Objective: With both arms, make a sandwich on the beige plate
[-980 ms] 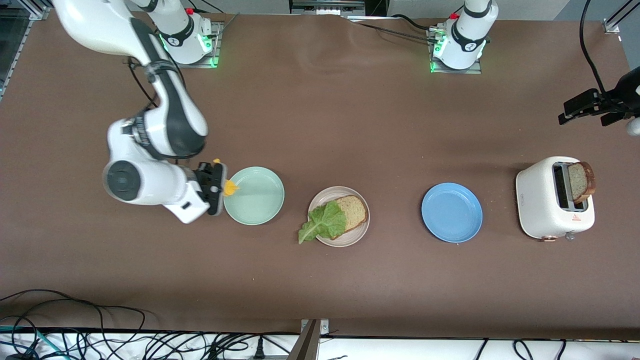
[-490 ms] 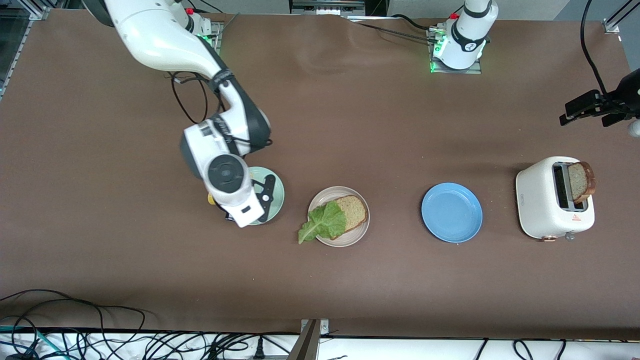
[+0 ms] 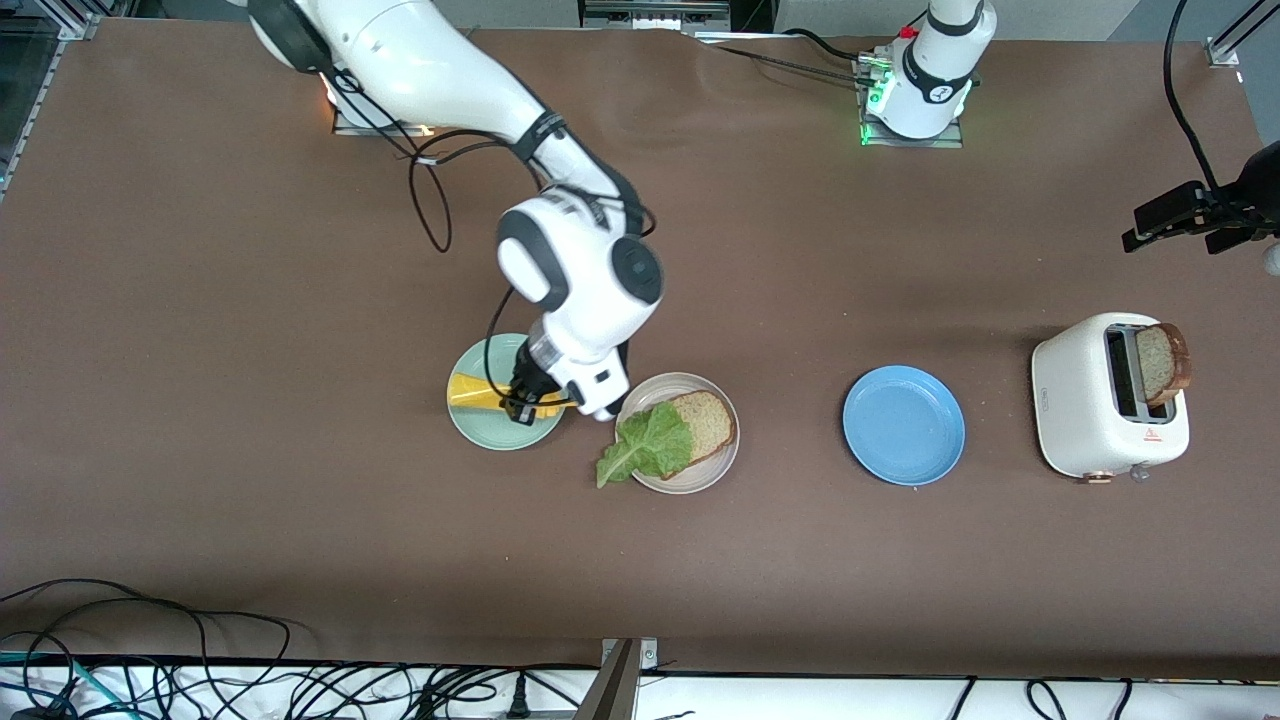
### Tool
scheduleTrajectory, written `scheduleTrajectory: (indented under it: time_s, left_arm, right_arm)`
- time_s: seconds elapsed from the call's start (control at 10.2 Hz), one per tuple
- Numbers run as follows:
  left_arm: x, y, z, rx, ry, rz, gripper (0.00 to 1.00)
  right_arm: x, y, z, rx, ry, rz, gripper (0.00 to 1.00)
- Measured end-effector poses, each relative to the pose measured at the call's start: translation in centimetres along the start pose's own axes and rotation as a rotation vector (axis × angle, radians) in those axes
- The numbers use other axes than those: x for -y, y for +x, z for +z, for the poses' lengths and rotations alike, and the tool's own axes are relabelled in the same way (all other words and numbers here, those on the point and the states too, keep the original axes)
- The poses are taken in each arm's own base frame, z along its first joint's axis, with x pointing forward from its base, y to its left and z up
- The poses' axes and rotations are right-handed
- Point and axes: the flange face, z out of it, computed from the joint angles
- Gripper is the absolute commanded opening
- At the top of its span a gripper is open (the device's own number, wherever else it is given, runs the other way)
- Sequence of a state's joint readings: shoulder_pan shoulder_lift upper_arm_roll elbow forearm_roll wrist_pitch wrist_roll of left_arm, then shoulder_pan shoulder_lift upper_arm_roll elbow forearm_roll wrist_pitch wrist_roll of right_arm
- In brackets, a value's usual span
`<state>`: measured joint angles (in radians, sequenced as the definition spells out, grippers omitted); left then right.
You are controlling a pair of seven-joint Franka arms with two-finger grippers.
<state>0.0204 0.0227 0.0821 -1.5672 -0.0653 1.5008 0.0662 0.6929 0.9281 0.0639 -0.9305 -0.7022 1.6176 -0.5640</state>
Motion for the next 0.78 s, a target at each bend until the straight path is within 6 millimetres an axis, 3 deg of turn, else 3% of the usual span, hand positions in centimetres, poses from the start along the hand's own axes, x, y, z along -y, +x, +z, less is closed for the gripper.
scheduleTrajectory:
  time_s: [0.1,0.39,0.49,0.78]
  left_arm:
    - [0.0,0.0,0.0,0.001,-0.001,0.0,1.0]
    - [0.7,0.1,0.2,0.004,-0.002,-0.012,1.0]
    - [0.8,0.2,0.3,0.005,-0.003,-0.015,1.0]
    - [1.4,0.2,0.3,0.005,-0.018,-0.027,1.0]
  right_arm:
    - [1.0,1.3,-1.1,0.047,-0.104,0.015,0.0]
    - [7.9,7.7,-2.7,0.132,-0.328,-0.004,0.0]
    - [8.6,8.2,-2.9,0.133,-0.34,-0.001,0.0]
    - [6.6,6.8,-3.8,0.095,-0.292,0.054,0.0]
